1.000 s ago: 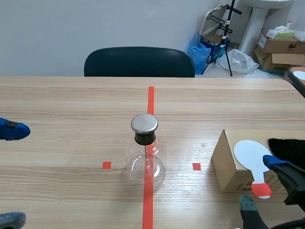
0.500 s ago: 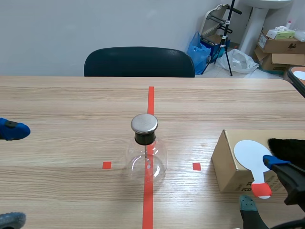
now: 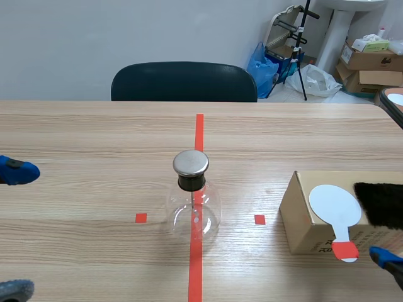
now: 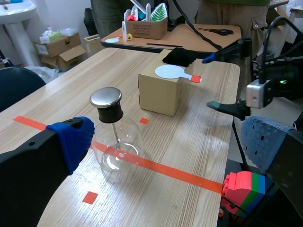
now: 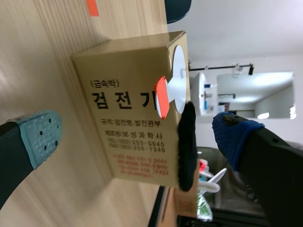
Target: Do the electroscope experiment
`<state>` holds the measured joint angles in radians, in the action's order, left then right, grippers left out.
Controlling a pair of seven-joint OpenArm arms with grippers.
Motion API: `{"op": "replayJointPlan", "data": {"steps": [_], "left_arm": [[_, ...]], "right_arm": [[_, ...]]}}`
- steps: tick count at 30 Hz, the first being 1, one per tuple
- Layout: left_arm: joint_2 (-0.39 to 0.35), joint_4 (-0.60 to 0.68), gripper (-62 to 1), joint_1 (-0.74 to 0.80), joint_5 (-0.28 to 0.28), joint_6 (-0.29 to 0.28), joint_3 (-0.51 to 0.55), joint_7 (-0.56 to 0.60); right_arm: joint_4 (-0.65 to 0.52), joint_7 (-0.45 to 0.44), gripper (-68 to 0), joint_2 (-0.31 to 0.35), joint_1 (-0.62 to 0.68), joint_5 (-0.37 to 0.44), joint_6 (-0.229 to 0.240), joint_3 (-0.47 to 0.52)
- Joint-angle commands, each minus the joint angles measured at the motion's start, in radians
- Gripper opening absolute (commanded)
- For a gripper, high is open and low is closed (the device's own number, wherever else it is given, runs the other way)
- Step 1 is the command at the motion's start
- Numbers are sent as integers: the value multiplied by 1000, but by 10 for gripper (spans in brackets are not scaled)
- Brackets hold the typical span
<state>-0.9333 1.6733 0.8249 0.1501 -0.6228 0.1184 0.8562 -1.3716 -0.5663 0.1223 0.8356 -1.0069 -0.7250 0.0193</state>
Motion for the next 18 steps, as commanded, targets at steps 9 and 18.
{"op": "replayJointPlan", "data": {"steps": [9,18], "left_arm": [[186,15,14,-11,14,21,73,-4],[293,221,14,-13,98,191,85,-299]], "right_arm": [[-302,-77,4,53,238,300,43,-3],[-591,-65,4,241,362,686,312,32]]}}
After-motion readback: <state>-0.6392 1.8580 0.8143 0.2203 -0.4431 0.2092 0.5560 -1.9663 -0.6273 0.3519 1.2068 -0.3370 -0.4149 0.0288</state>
